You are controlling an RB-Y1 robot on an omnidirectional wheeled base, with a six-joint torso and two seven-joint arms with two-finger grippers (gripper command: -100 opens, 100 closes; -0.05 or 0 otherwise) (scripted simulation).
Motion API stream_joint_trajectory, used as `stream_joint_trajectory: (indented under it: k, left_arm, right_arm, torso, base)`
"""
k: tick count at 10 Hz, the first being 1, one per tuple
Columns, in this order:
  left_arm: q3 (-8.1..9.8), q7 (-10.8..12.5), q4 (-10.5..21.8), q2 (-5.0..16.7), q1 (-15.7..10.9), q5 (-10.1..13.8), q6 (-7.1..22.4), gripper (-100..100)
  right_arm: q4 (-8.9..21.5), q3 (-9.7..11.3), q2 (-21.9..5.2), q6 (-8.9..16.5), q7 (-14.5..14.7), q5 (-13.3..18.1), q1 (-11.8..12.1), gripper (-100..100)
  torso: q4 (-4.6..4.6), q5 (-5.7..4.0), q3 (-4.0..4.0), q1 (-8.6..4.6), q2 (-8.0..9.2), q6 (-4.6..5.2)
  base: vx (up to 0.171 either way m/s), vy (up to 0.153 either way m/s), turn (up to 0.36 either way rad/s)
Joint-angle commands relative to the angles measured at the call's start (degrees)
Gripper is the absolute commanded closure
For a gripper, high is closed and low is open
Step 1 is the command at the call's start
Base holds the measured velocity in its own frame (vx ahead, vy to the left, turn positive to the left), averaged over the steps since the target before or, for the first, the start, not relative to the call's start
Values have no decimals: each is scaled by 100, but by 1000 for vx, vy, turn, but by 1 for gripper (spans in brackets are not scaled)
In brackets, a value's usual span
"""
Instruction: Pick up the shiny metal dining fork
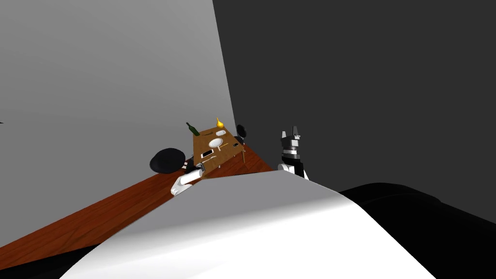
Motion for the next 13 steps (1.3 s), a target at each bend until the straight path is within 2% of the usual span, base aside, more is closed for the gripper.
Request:
stream_joint_trajectory:
  k: [1,2,3,6,7,10,13]
  left_arm:
    - [74,29,171,21,-134,-48,286,-100]
    - [131,49,362,38,-266,-97,453,-100]
    - [131,49,364,38,-266,-97,522,-100]
    - [285,100,880,108,-632,-239,1040,-100]
    - [285,100,880,108,-632,-239,1087,-100]
    - [409,142,1273,208,-927,-355,1536,-100]
    - [493,172,1532,301,-1122,-431,1840,-100]
  right_arm:
    - [0,0,0,0,0,0,0,0]
    - [0,0,0,0,0,0,0,0]
    - [0,0,0,0,0,0,1,0]
    - [0,0,0,0,0,0,0,0]
    - [0,0,0,0,0,0,0,0]
    - [0,0,0,0,0,0,0,0]
    - [0,0,0,0,0,0,0,0]
  torso:
    - [0,0,0,0,0,0]
    - [-1,0,-3,2,-8,2]
    - [-4,1,-11,4,-21,2]
    - [-2,2,-5,9,-10,1]
    - [-3,2,-9,8,-16,1]
    - [-2,1,-7,6,-12,0]
    - [-2,2,-5,8,-8,-1]
  base:
    - [90,8,-40]
    - [132,15,-67]
    - [91,15,-21]
    - [93,24,-46]
    - [87,22,-17]
    - [95,17,-39]
    - [83,25,-32]
